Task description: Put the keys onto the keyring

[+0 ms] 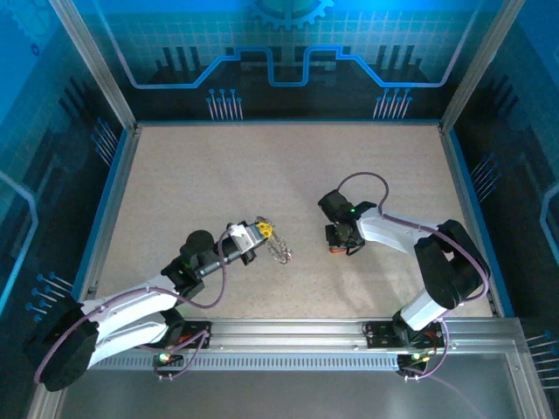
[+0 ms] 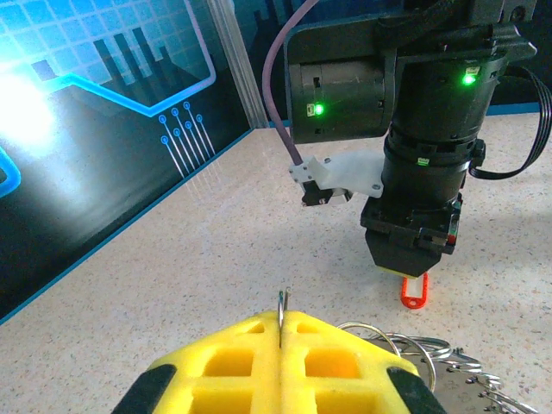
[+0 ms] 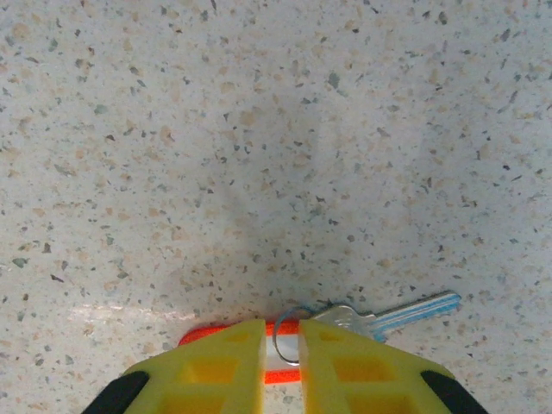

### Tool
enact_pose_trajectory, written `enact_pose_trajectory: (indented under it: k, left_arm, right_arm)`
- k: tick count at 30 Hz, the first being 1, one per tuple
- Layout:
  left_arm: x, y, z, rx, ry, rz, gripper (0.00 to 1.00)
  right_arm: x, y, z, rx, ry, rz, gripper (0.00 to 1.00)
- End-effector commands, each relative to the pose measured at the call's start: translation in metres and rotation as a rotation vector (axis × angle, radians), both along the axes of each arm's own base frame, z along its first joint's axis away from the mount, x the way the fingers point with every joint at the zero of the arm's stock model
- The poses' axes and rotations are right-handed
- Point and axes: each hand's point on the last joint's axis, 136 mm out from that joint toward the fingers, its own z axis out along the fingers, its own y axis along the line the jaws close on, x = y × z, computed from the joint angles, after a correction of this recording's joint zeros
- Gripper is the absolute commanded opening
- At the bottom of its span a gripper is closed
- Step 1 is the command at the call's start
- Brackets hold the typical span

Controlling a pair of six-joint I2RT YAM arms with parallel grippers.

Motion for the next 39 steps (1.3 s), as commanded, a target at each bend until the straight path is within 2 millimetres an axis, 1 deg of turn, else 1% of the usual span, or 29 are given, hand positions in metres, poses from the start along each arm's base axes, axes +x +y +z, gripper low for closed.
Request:
enact_pose_trajectory:
  k: [1, 5, 10, 14, 19, 22, 29, 34, 39]
  left_arm:
    - [0.003, 0.005, 0.016, -0.045, -0.043, 0.024, 0.00]
    - [0.002, 0.004, 0.017, -0.056, -0.040, 0.021, 0.00]
    - [0.003, 0.005, 0.017, -0.053, -0.044, 0.025, 0.00]
    - [0.002, 0.005, 0.017, -0.052, -0.042, 0.023, 0.00]
    - [0.002, 0.004, 0.016, -0.059, -0.038, 0.021, 0.00]
    - [0.003, 0.005, 0.016, -0.052, -0.041, 0.026, 0.00]
    - [0.002, 0.007, 0.015, -0.047, -0.039, 0.031, 0.00]
    - [0.000, 0.008, 0.015, -0.055, -0.038, 0.030, 0.00]
    - [0.001, 0.008, 0.015, -0.050, -0.042, 0.036, 0.00]
  right_arm:
    - [-0.009, -0.012, -0.002, -0.044, 0.032, 0.011, 0.20]
    - [-0.013, -0.012, -0.005, -0.072, 0.049, 0.022, 0.23]
    - [-0.016, -0.012, -0.006, -0.107, 0.066, 0.037, 0.29]
    - [-0.018, -0.011, -0.010, -0.116, 0.079, 0.044, 0.29]
    - [-0.015, -0.013, -0.014, -0.142, 0.082, 0.031, 0.25]
    - [-0.012, -0.012, -0.011, -0.142, 0.069, 0.026, 0.23]
    - [-0.005, -0.015, -0.005, -0.170, 0.050, 0.030, 0.22]
    - [-0.001, -0.018, -0.005, -0.181, 0.048, 0.024, 0.19]
    - [0.000, -0.023, -0.007, -0.199, 0.053, 0.018, 0.17]
